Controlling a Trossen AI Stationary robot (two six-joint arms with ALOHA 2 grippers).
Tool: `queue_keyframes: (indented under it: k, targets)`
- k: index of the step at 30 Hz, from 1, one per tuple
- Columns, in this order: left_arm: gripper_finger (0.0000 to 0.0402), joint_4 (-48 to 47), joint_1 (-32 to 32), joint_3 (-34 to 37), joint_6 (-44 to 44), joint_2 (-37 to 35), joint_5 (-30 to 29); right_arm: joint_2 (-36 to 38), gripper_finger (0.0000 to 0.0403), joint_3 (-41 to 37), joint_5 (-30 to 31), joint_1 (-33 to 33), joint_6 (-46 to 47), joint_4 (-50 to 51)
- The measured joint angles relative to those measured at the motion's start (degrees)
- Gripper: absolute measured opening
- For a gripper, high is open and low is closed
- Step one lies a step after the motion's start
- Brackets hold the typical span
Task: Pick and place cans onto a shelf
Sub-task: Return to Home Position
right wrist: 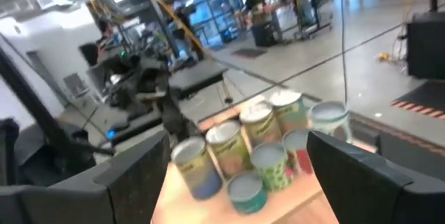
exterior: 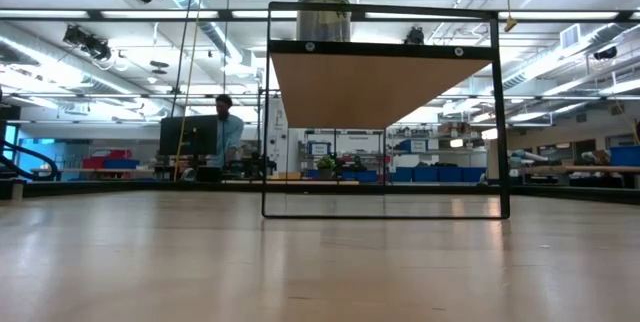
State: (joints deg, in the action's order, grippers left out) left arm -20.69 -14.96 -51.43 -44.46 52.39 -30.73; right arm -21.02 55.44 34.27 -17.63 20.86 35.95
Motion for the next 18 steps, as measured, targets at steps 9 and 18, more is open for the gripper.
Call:
queue_keyframes:
  k: [9, 18]
  targets:
    - [0.0400, 1.13, 0.00, 7.60, -6.14, -6.95, -2.07, 1.05, 0.0347, -7.49, -12.56, -0.02, 6.76, -0.87]
    - [0.0400, 5.74, -0.02, 8.62, -4.04, -6.26, -4.10, -0.45, 0.0347, -15.32, -13.71, -0.02, 13.99, -1.67]
